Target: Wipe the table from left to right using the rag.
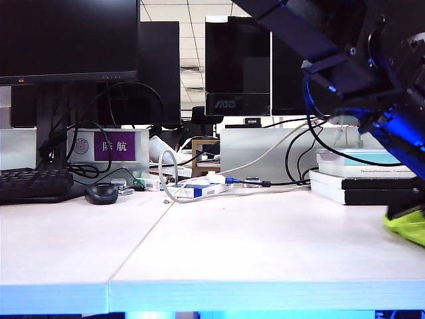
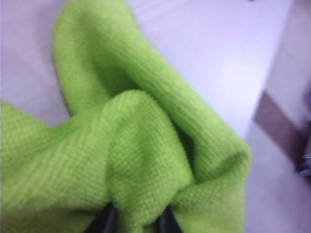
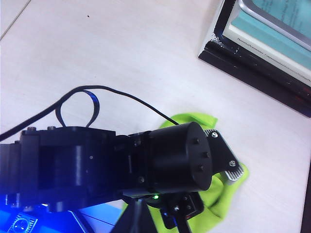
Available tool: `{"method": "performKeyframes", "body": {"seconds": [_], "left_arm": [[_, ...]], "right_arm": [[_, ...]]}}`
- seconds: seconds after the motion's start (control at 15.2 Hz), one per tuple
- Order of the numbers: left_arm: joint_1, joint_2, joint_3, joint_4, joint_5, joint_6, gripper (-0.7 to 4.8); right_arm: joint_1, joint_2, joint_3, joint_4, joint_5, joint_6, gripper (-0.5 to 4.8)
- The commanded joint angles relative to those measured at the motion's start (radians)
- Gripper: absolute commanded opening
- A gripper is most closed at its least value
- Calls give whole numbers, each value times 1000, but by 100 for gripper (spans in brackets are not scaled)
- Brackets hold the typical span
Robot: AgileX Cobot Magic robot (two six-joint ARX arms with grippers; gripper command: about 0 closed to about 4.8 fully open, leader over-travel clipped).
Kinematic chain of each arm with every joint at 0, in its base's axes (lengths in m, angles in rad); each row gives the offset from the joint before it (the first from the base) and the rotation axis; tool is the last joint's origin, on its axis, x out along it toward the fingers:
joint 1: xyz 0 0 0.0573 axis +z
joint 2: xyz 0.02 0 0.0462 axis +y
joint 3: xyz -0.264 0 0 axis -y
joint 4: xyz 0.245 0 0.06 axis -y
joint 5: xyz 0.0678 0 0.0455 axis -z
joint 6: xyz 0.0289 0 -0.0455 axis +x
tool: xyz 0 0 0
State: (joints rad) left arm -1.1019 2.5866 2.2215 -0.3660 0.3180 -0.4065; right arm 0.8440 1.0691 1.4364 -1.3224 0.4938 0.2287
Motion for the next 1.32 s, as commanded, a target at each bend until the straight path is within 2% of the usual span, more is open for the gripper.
{"method": "performKeyframes", "body": {"seconds": [0.07, 0.13, 0.26, 0.66, 0.79, 0.86, 0.99, 1.32], "left_arm": [[-2, 0, 68, -79, -26, 61, 155], [-2, 0, 92, -99, -23, 63, 188], [-2, 0, 143, -151, -7, 72, 213], [-1, -1, 278, -364, 0, 147, 216], [-1, -1, 297, -365, 15, 151, 343], [-2, -1, 297, -345, 16, 160, 375], [-2, -1, 309, -314, 10, 137, 328], [0, 0, 311, -219, -10, 83, 323]], "right_arm": [[0, -4, 4, 13, 2, 7, -5], [0, -4, 4, 14, 2, 7, -5], [0, -4, 4, 14, 2, 7, -5], [0, -4, 4, 18, 2, 7, -5], [0, -4, 4, 18, 3, 7, -5], [0, -5, 4, 18, 2, 7, -5], [0, -5, 4, 18, 2, 7, -5], [0, -5, 4, 19, 2, 7, -5]]}}
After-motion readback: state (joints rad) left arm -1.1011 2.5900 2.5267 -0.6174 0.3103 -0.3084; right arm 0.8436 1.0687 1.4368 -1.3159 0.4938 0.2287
